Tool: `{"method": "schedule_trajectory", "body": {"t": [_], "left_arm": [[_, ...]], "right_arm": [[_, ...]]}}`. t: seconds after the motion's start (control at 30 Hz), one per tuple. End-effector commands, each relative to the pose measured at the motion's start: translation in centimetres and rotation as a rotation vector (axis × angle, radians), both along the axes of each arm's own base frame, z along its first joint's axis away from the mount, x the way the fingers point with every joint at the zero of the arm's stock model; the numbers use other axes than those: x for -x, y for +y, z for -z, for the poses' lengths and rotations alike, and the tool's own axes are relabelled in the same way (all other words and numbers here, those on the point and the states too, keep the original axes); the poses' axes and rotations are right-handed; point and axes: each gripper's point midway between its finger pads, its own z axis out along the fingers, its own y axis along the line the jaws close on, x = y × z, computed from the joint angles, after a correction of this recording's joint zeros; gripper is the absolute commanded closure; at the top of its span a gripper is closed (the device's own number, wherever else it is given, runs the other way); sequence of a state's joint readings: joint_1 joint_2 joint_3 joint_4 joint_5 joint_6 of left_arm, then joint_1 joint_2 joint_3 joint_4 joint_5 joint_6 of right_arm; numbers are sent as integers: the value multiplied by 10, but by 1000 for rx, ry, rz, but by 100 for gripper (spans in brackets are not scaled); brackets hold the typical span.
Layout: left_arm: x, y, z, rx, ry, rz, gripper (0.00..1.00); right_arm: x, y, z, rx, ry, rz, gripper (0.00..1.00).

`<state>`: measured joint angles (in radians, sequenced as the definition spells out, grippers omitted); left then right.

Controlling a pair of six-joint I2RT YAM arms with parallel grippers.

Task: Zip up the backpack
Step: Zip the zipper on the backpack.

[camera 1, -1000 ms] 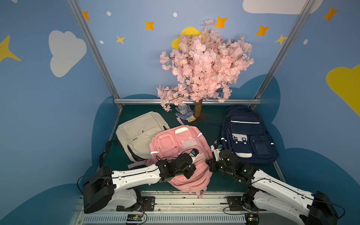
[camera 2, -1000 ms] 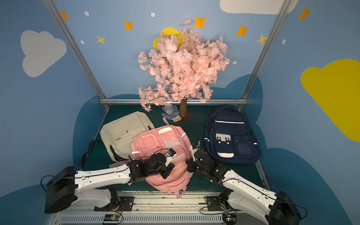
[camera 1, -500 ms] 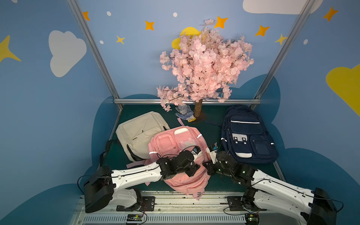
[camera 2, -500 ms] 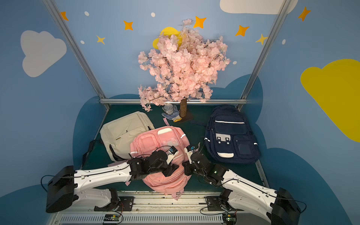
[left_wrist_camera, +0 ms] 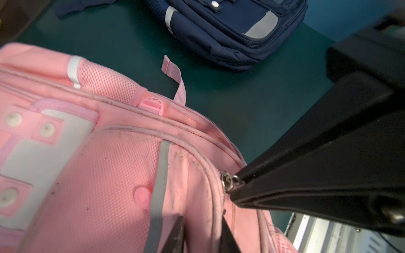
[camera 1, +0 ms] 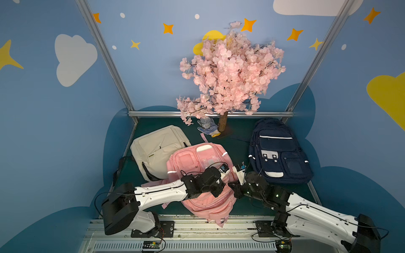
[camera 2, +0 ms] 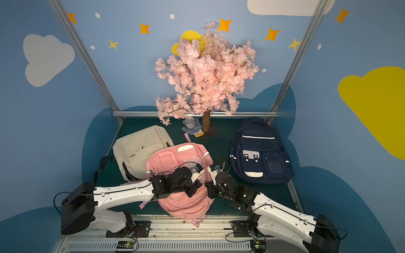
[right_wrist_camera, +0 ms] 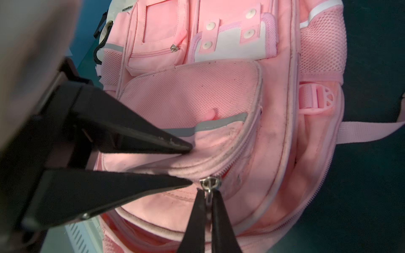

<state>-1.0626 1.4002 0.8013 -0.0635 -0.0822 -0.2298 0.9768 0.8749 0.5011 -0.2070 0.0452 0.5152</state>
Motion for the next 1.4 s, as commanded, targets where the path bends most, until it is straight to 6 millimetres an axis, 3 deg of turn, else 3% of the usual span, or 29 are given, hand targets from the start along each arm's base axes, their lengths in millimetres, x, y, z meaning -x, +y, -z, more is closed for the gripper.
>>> {"method": "schedule_trajectory", "body": {"t": [0.0, 0.13, 0.4, 0.57, 0.77, 0.93, 1.03, 1.1, 1.2, 1.37], "left_arm": [[8, 18, 23, -78, 48, -2, 89], [12, 24, 24, -92, 35, -2, 96], [27, 36, 19, -99, -38, 30, 97], [42, 23, 2, -30, -87, 117, 98], [56, 3, -12, -24, -135, 209, 98], [63, -10, -20, -6, -157, 254, 97], [64, -15, -26, 18, -168, 264, 97], [64, -18, -29, 34, -174, 269, 97], [63, -26, -32, 51, -181, 277, 97], [48, -34, -31, 45, -204, 212, 97]], "right_arm": [[-14, -3, -16, -29, -36, 57, 100], [-27, -19, -6, 3, 18, 126, 100], [-53, -44, 10, 58, 75, 206, 100], [-79, -47, 20, 85, 89, 240, 100], [-107, -40, 5, 107, -3, 221, 100], [-129, -49, 6, 145, -12, 290, 100], [-136, -56, 20, 153, 59, 349, 100], [-136, -49, 24, 137, 112, 338, 100], [-129, -35, 21, 137, 173, 253, 100], [-127, -41, 6, 143, 170, 263, 98]]}}
